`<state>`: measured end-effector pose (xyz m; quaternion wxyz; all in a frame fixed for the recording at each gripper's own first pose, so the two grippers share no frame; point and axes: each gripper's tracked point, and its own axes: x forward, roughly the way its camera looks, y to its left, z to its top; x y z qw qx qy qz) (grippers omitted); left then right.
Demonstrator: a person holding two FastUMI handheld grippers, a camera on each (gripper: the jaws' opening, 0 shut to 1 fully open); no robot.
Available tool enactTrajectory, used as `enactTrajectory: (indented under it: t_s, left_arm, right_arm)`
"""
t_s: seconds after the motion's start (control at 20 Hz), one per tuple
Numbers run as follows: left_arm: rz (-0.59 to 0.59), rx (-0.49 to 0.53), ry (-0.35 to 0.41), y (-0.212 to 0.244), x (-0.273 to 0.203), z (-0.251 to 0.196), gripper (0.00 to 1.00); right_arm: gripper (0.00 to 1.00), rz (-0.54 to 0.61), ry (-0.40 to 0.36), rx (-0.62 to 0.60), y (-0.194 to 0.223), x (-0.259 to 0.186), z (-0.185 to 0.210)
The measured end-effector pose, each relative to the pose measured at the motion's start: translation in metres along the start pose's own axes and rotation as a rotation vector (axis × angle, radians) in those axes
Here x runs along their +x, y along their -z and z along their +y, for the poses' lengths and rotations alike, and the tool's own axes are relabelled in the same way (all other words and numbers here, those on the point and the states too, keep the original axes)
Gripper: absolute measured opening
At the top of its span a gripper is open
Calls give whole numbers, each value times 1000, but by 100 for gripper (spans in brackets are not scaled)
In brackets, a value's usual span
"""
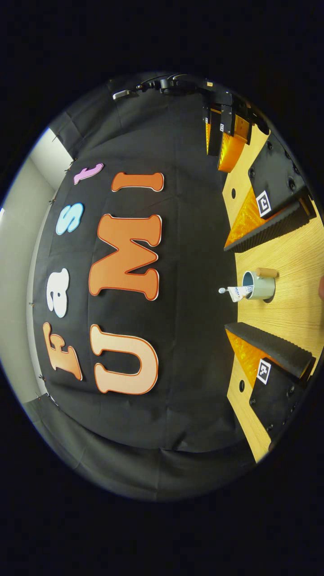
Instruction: Put the toothbrush and toothpaste on the desktop into the cup, then pick up the cup and place it on the coaster on the desktop.
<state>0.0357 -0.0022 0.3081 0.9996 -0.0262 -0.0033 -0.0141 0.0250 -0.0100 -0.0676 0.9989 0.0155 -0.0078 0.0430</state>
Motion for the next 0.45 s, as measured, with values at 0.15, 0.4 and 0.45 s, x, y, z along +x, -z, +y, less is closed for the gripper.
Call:
enactTrajectory:
  t_s: [0.15,0.4,0.45]
  left_arm:
    - [-4,-4,4,1,1,-1,99]
    - [-1,-6,10,4,3,-4,98]
    - [-3,-2,9,3,2,-4,98]
  right_arm:
    - [86,-9,-2,-30,0,1,3]
    - [87,-5,-5,-54,1,1,6]
    - [87,-3,-7,-49,1,0,7]
